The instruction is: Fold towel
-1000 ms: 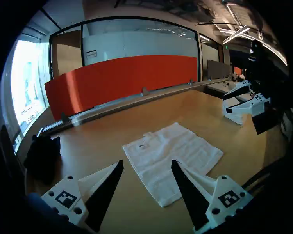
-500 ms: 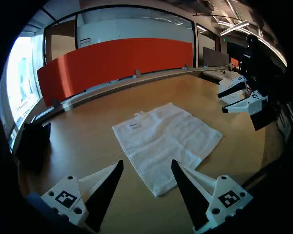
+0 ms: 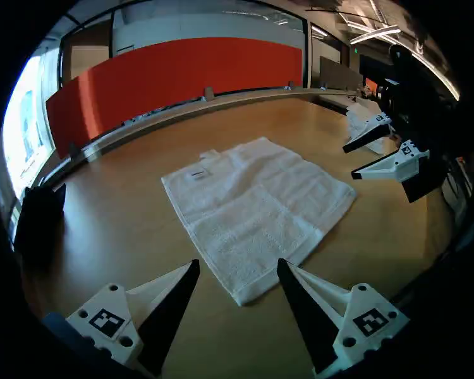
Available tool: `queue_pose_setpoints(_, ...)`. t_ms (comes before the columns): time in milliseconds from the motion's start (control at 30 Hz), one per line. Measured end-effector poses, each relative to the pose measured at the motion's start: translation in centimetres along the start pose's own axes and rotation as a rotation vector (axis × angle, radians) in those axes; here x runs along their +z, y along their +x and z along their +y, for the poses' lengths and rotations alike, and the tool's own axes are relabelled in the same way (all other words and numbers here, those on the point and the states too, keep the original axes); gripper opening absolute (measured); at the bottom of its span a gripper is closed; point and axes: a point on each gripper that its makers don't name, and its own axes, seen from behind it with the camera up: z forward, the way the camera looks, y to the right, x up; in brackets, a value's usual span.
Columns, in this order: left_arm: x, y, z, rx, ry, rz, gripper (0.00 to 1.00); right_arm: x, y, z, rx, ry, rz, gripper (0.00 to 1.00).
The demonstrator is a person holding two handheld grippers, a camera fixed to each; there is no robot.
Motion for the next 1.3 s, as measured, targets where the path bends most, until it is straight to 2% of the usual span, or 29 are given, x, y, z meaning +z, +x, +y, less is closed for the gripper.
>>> queue_pose_setpoints(300, 1.1, -2.1, 0.3, 0.008, -0.017, -0.059, 0.9, 0.9, -2.0, -0.7, -0.02, 0.024, -0.054, 1.0)
queue_pose_setpoints(700, 1.9, -3.8, 0.7, -0.008, -0.043, -0.132, 0.91, 1.0, -4.7, -1.0, -0.036, 0.048, -0.124, 1.0)
queue_pose_setpoints(967, 2.3, -4.8, 0.9, 0.005, -0.052, -0.186, 0.9, 0.9, -5.4, -1.2, -0.036, 0.069, -0.151, 0.95)
queue_pose_setpoints(1300, 2.5, -4.9, 1.2, 0.013, -0.059, -0.204, 0.9, 0.7, -6.0, -1.5, -0.052, 0.105, -0.174, 0.86)
